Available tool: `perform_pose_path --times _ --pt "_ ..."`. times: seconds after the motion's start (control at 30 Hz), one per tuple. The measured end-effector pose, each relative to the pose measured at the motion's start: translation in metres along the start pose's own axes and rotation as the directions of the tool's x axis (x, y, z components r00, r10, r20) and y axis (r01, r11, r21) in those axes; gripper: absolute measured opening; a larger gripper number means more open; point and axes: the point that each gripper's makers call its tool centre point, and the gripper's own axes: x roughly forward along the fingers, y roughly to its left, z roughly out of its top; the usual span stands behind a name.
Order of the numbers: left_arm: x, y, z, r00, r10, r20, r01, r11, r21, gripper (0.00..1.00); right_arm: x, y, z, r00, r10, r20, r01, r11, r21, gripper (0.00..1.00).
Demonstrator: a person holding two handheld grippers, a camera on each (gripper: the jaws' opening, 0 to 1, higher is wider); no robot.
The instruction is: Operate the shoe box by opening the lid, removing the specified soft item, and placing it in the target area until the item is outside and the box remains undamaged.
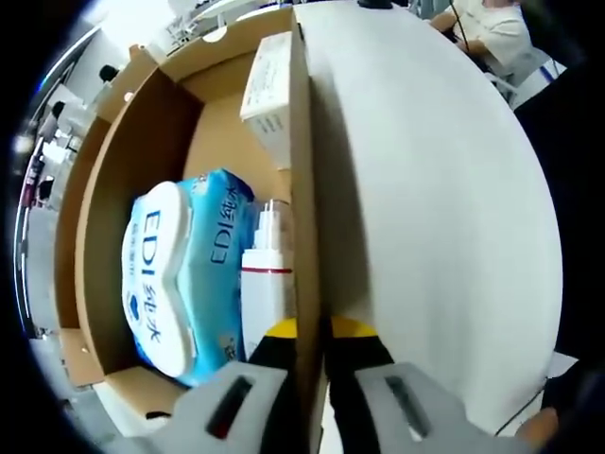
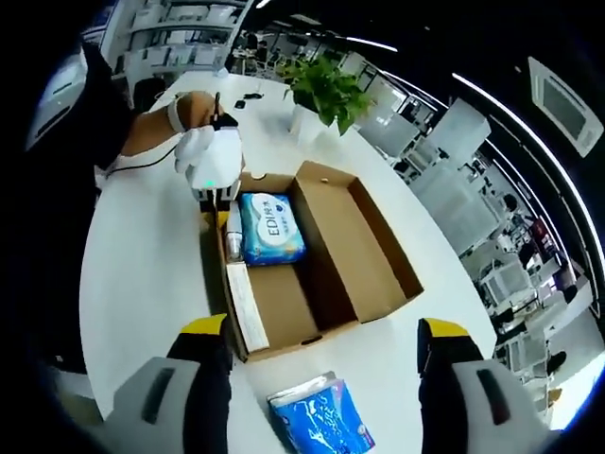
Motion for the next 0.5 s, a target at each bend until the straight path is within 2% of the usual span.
perform_pose_path --times 0.13,0.3,0.5 --pt "-0.001 -0.004 0.001 1.0 0.012 -0.003 -0.012 1.0 -0.028 0.03 -0.001 -0.007 0.006 0.998 -0.02 0.053 0.019 1.0 0.024 0.78" --pt "-0.002 -0.007 0.002 1.0 0.021 0.001 -0.021 0.999 -0.046 0.03 0.001 -0.006 0.03 0.986 -0.013 0.166 0.01 1.0 0.019 0.77" --pt "-0.004 -0.01 0.003 1.0 0.015 0.001 -0.015 0.998 -0.058 0.03 0.012 0.002 0.034 0.982 0.017 0.189 -0.018 1.0 0.001 0.77"
